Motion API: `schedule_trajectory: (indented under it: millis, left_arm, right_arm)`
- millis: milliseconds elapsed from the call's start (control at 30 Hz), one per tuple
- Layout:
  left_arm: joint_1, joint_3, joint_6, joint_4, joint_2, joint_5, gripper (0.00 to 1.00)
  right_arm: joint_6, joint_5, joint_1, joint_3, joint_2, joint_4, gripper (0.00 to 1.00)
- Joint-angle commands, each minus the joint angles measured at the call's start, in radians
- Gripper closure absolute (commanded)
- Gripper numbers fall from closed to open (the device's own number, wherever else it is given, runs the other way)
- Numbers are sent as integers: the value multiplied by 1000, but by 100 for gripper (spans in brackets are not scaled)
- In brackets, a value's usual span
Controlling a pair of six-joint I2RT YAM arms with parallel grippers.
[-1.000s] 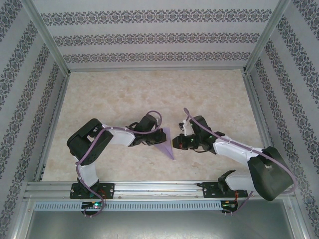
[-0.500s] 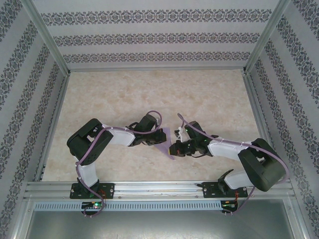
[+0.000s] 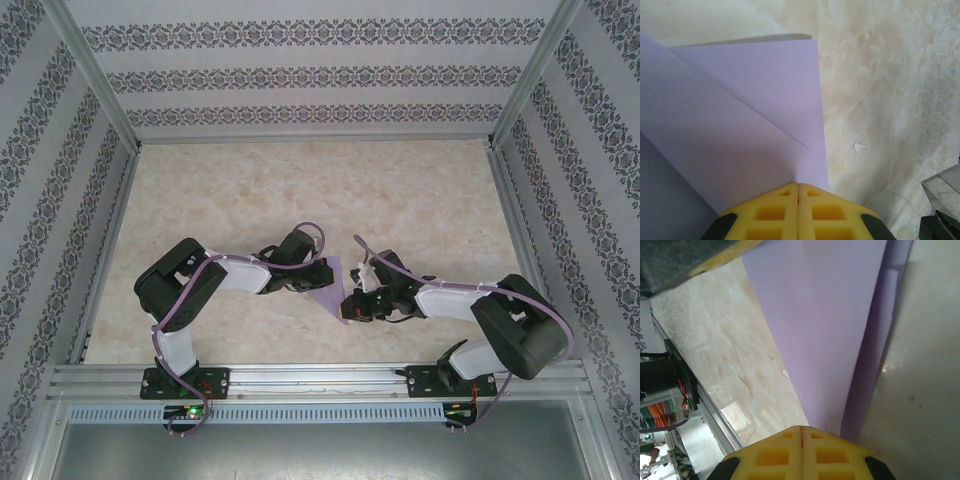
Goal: Fold a paper plane with a square sheet of paper (fold left side to right side)
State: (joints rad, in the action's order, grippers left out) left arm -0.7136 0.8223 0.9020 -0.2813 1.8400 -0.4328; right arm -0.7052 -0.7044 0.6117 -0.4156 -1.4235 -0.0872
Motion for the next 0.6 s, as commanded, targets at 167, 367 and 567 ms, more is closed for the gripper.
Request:
schedule_trajectory:
  millis: [167,367,567]
  left_arm:
    - [-6,-15,-12,99,28,49,94]
    - [-6,-16,-13,99,27,49,94]
    - [-6,-18,-12,99,25,51,94]
  right_arm:
    - [1,5,8,17,-16,-6,100]
    - [0,2,12,18,-22,-6,100]
    - [0,-3,15,17,-39,-15,100]
